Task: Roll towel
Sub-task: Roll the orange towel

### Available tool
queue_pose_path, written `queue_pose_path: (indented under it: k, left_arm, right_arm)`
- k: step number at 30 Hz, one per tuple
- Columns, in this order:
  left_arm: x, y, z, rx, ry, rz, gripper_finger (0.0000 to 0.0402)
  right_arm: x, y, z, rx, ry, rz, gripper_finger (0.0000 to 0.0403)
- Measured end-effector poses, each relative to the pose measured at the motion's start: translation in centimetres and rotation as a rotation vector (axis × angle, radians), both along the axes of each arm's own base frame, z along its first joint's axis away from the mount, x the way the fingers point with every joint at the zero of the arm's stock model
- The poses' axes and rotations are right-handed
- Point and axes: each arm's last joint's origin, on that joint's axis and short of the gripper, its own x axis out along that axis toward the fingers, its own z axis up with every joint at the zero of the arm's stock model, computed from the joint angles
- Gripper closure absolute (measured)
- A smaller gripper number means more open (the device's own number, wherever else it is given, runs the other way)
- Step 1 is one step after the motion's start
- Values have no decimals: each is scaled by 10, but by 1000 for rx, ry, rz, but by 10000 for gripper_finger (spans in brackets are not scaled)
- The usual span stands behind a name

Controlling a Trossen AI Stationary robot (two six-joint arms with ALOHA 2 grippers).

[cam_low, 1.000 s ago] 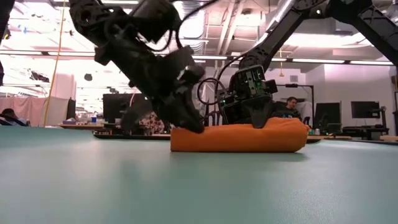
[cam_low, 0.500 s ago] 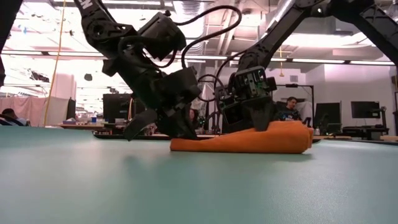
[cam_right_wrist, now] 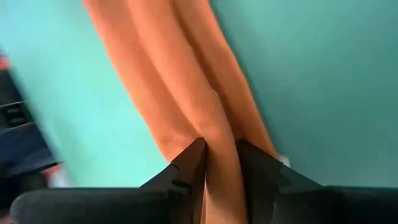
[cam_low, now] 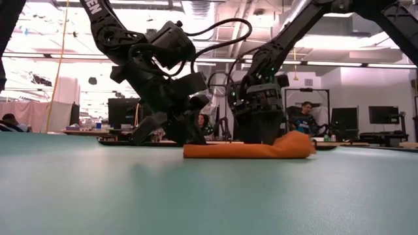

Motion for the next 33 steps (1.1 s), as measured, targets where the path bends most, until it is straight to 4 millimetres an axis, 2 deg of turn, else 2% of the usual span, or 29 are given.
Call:
queue_pose_path:
  k: [6,11,14,17,20,26,29,33]
  left_arm:
    - [-2,1,-2,-20,28,-4,401]
    - [-3,2,-3,-26,35,1,401]
    - [-3,2,-3,-27,35,3,402]
    - [-3,3,-3,-34,36,8,401]
    - [-4,7,-3,-75,36,4,401]
    - [-4,15,-2,-120,19,5,401]
    - [-4,18,-2,-129,17,18,401]
    - [-4,19,-2,-140,18,34,401]
  right_arm:
    - [-11,-16,27,-115,-29,-51,290]
    - [-23,-13,55,-205,-83,-35,290]
    - [-33,-8,80,-282,-229,-45,290]
    - [-46,4,98,-388,-469,-97,291]
    - [-62,25,89,-472,-665,-168,298]
    - [-88,64,47,-581,-861,-256,315]
    - [-92,74,35,-617,-863,-266,321]
    - [-96,75,18,-652,-779,-258,327]
